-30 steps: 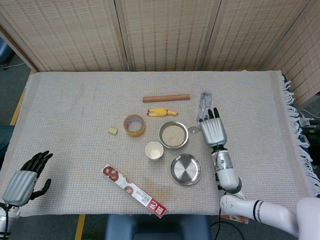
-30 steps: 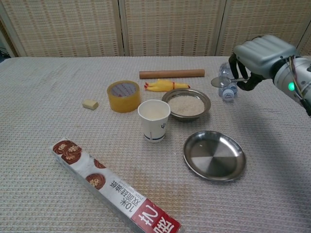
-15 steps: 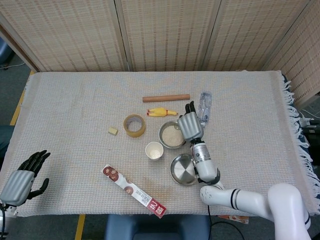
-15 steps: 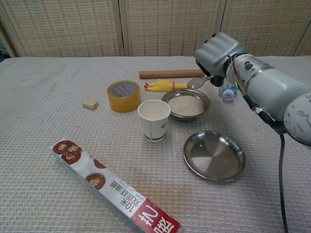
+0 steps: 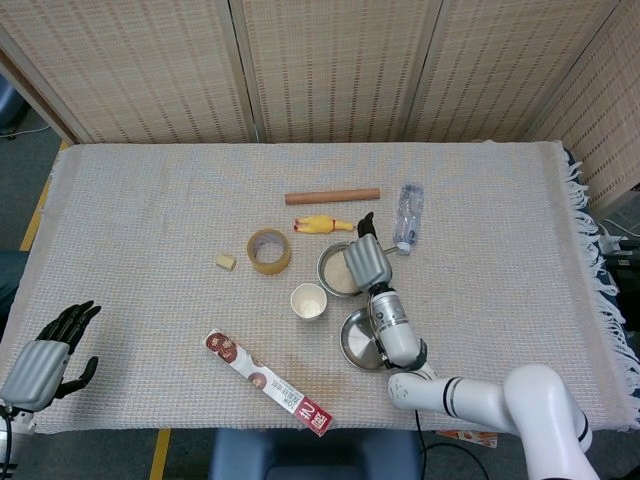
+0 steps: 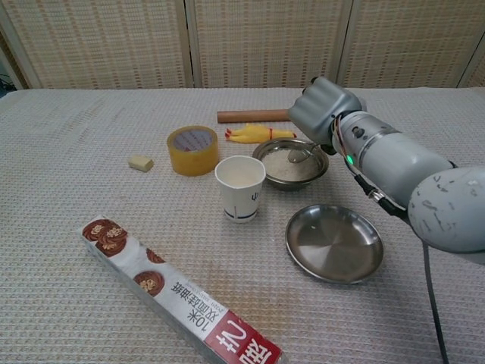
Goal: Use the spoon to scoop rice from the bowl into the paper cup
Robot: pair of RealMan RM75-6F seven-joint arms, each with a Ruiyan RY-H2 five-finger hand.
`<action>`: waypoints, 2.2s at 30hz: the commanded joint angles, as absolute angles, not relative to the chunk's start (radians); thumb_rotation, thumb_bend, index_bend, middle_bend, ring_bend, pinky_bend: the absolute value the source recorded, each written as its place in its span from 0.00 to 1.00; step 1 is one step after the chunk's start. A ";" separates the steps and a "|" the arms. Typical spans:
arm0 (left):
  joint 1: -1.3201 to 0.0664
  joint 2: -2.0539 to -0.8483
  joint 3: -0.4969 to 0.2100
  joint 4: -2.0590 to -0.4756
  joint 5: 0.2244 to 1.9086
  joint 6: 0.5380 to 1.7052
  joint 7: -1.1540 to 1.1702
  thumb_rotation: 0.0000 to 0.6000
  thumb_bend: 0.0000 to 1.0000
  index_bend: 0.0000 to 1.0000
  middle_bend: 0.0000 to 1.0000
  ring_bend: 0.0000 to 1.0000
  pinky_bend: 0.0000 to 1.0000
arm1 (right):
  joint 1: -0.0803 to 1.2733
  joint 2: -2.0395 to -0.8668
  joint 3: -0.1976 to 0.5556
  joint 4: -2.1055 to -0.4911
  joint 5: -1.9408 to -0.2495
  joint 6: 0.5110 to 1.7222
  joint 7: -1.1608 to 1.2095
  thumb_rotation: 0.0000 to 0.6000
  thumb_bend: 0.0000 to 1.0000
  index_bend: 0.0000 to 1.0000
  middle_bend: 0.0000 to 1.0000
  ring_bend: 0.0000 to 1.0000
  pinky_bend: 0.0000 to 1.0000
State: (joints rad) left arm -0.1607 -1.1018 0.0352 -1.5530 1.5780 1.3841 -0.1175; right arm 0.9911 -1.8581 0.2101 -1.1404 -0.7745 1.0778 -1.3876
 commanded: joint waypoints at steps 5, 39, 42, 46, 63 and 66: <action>-0.164 -1.100 0.036 -1.551 1.576 1.377 -0.126 1.00 0.47 0.00 0.00 0.00 0.18 | 1.003 -1.884 0.208 -1.107 -0.755 1.056 -1.372 1.00 0.34 0.82 0.56 0.15 0.14; -0.157 -1.099 0.037 -1.554 1.575 1.387 -0.111 1.00 0.47 0.00 0.00 0.00 0.17 | 0.929 -1.822 0.288 -1.142 -0.663 0.978 -0.968 1.00 0.34 0.82 0.56 0.16 0.14; -0.158 -1.099 0.036 -1.555 1.574 1.386 -0.112 1.00 0.47 0.00 0.00 0.00 0.17 | 0.929 -1.817 0.285 -1.143 -0.676 0.980 -0.948 1.00 0.34 0.82 0.56 0.16 0.14; -0.158 -1.100 0.035 -1.554 1.572 1.384 -0.111 1.00 0.47 0.00 0.00 0.00 0.17 | 0.929 -1.810 0.283 -1.154 -0.682 0.985 -0.933 1.00 0.34 0.82 0.56 0.16 0.14; -0.153 -1.097 0.038 -1.559 1.580 1.395 -0.109 1.00 0.47 0.00 0.00 0.00 0.17 | 0.902 -1.704 0.283 -1.422 -0.774 1.090 -0.869 1.00 0.34 0.82 0.56 0.16 0.14; -0.151 -1.097 0.039 -1.562 1.585 1.401 -0.106 1.00 0.47 0.00 0.00 0.00 0.17 | 0.894 -1.685 0.276 -1.483 -0.794 1.113 -0.863 1.00 0.34 0.82 0.56 0.16 0.14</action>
State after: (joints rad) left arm -0.1517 -1.0969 0.0388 -1.5615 1.5843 1.4002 -0.1063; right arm 0.9035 -1.7083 0.2814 -1.4430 -0.7723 1.0880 -0.8705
